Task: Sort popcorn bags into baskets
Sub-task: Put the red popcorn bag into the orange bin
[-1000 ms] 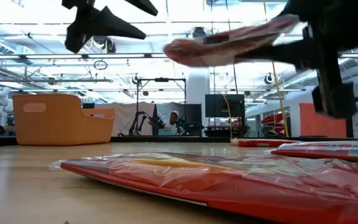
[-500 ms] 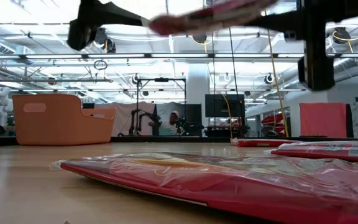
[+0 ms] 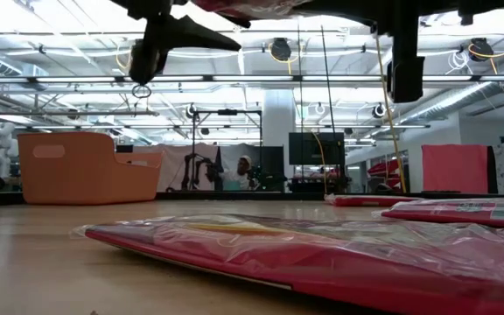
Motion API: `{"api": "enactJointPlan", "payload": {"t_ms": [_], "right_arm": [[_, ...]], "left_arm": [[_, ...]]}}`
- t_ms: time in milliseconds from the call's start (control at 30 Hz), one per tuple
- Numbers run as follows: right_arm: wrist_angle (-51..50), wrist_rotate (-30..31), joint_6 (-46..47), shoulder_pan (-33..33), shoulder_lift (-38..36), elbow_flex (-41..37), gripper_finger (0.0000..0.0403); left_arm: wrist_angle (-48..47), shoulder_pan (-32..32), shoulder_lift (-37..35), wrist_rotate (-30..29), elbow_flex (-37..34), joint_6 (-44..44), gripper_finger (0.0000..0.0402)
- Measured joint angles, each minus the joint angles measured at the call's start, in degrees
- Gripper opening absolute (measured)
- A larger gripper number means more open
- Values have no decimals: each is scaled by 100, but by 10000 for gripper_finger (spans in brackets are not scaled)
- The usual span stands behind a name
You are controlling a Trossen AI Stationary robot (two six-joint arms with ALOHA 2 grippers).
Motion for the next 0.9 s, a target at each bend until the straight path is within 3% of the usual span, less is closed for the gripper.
{"api": "enactJointPlan", "payload": {"t_ms": [200, 367, 633, 900], "right_arm": [[-14, -10, -5, 20, -1, -5, 25], [-24, -37, 91, 155, -4, -3, 25], [-34, -12, -40, 144, -4, -7, 25], [-102, 5, -35, 154, 1, -14, 25]], "left_arm": [[101, -1, -28, 151, -1, 401, 137], [-265, 46, -347, 872, 1, 90, 148], [-211, -7, -478, 753, -1, -9, 132], [-356, 29, -574, 741, -1, 319, 154]]}}
